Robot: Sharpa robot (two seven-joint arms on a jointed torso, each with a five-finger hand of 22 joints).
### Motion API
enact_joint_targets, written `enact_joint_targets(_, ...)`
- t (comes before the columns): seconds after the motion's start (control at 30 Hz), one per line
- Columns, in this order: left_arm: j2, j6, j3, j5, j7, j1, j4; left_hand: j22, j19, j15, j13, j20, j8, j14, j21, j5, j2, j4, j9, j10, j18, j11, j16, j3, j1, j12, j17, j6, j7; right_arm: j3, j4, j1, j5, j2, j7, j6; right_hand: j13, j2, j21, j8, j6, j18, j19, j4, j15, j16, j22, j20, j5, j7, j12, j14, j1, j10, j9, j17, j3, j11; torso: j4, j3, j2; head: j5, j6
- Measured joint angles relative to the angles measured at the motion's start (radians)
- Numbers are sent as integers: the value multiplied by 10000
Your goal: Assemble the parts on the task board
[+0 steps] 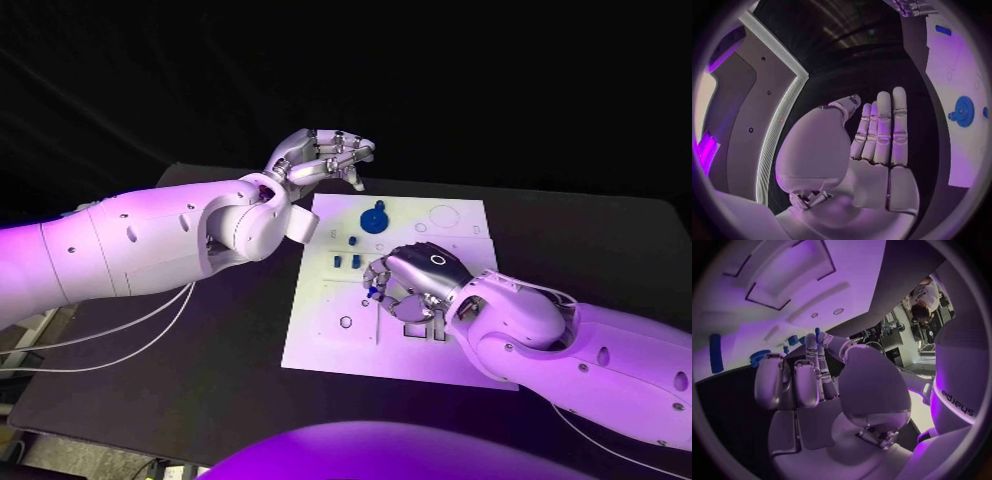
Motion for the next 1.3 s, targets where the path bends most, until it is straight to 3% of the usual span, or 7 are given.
enact_joint_targets(0.47, 41, -16, 0, 1, -7, 1, 7, 0, 37, 0, -16, 37, 0, 0, 0, 0, 0, 0, -1, -36, -2, 36, 0, 0, 0, -36, 19, -142, 37, -28, -353, -230, -78, 234, 24, 163, 0, 0, -45, -20, -15, 0, 0, 0, 0, 0, 8, 0, -2, 17, 0, 0, 0, 0, -6, 0, 0, 0, 7, 12, 13, 171, -132)
enact_joint_targets(1.3, 30, -8, 1, 1, -19, 2, 84, 1, 36, -1, -23, 36, 0, 1, 0, -1, 0, 1, -3, -35, -1, 36, 0, 1, 0, -35, 28, -142, 37, -36, -715, -317, -266, 527, -15, 190, 0, -1, -44, 3, -14, 0, 0, 1, 0, 0, 4, 0, -8, 50, 1, 0, 1, 0, -2, -22, -1, 1, 7, 3, 6, 237, -247)
